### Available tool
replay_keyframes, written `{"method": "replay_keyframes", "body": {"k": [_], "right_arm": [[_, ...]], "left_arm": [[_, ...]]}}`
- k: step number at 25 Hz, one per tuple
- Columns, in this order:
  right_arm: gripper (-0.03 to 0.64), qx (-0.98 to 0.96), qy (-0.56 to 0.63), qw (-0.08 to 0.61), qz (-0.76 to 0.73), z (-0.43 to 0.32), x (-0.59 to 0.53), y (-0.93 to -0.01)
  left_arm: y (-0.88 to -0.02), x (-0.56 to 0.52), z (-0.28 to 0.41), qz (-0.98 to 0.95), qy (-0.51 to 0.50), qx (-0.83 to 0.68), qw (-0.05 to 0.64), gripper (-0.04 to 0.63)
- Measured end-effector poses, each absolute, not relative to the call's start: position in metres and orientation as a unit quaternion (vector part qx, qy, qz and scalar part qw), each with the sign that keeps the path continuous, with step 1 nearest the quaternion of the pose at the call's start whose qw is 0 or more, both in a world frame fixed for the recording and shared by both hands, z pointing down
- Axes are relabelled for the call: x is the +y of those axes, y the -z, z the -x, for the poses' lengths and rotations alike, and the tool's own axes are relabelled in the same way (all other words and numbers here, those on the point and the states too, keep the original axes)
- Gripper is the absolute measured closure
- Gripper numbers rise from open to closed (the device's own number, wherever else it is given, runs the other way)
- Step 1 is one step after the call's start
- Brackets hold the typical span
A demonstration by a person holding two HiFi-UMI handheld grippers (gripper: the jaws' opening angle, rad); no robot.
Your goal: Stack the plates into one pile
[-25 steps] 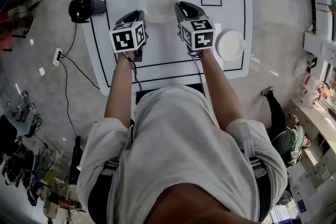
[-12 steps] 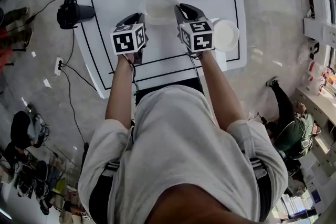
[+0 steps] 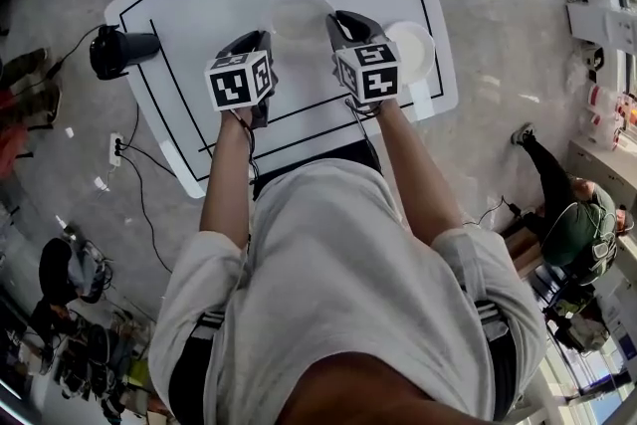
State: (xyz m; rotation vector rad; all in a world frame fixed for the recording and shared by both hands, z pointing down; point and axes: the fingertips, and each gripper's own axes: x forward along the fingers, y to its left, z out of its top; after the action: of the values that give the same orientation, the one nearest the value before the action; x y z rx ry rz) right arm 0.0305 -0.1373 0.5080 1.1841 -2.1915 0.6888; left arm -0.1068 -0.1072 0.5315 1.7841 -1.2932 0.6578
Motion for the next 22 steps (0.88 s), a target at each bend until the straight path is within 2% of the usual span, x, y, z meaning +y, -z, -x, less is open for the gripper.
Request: {"method": "replay_keyframes", "body": {"k": [22], "right_arm": [[0.571,-0.776,-0.296,0.236,-0.504,-0.15,-0.1,-0.505]], "left_arm": [[-0.525,-0.094,-0.009,-0.742,-0.331,-0.442,0.38,0.551]]}}
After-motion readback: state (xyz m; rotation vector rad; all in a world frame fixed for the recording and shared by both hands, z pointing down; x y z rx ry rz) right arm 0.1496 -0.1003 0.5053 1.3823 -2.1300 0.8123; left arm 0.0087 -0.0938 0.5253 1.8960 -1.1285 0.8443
